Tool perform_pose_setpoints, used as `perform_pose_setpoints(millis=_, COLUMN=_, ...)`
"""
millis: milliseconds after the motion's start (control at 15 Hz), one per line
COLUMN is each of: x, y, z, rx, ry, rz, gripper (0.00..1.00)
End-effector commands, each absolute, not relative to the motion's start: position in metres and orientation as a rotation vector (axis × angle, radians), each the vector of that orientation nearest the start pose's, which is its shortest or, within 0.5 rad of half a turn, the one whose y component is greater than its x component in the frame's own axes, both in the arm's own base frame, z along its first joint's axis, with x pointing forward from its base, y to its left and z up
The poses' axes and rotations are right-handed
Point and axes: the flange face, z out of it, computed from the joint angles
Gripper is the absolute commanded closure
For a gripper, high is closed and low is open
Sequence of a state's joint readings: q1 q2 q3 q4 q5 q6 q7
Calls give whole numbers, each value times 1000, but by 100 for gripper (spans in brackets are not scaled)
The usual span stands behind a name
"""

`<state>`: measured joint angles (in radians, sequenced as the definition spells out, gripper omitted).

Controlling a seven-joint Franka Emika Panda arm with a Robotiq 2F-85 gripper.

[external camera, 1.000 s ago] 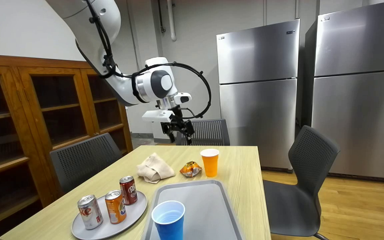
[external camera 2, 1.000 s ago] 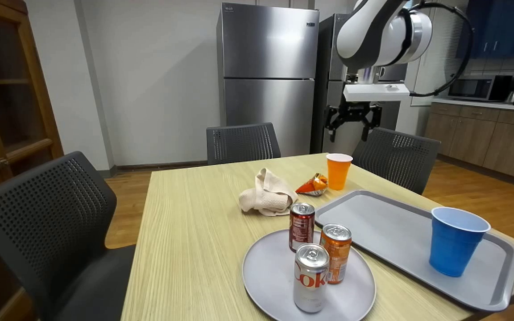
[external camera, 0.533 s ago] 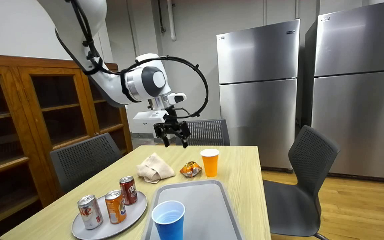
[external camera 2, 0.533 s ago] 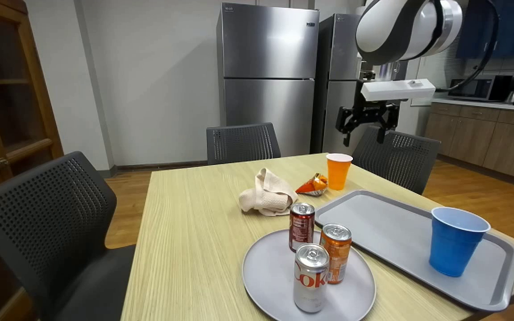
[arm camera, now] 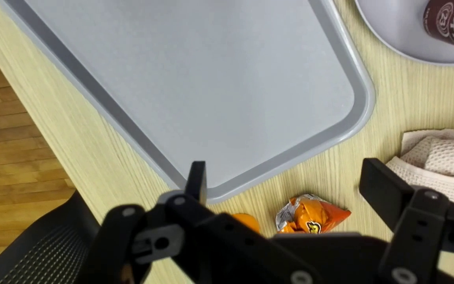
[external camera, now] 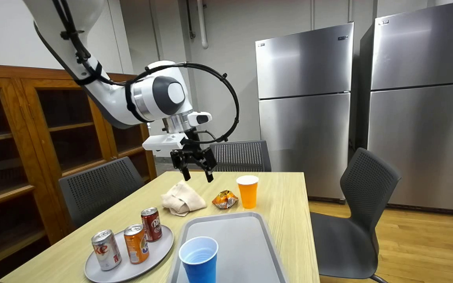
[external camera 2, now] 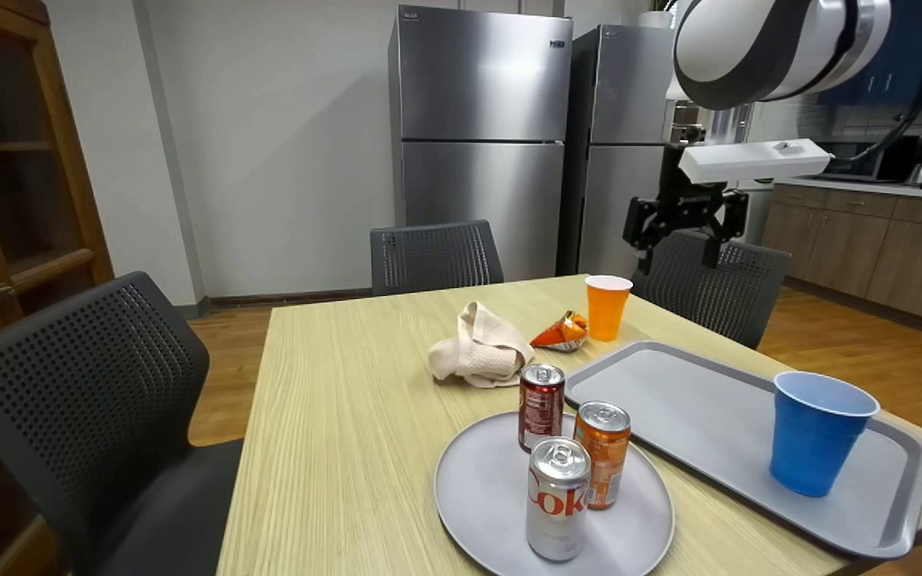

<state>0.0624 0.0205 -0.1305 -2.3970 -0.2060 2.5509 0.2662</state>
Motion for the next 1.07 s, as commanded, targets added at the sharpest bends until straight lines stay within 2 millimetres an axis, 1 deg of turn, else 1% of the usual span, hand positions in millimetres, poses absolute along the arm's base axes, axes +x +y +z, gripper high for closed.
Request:
perform_pose_setpoints(millis=0, x=479, y=-28, z=324, rx=-3242, ry=304, rz=-224, gripper=0)
perform_pose_setpoints(millis=400, x=460, y=-26, z=312, rx=-3253, ry=343, rz=-158, gripper=0)
perform_pose_setpoints(millis=1000, x=436, y=-23, z=296, rx=-3266, ry=395, rz=-89, gripper=0)
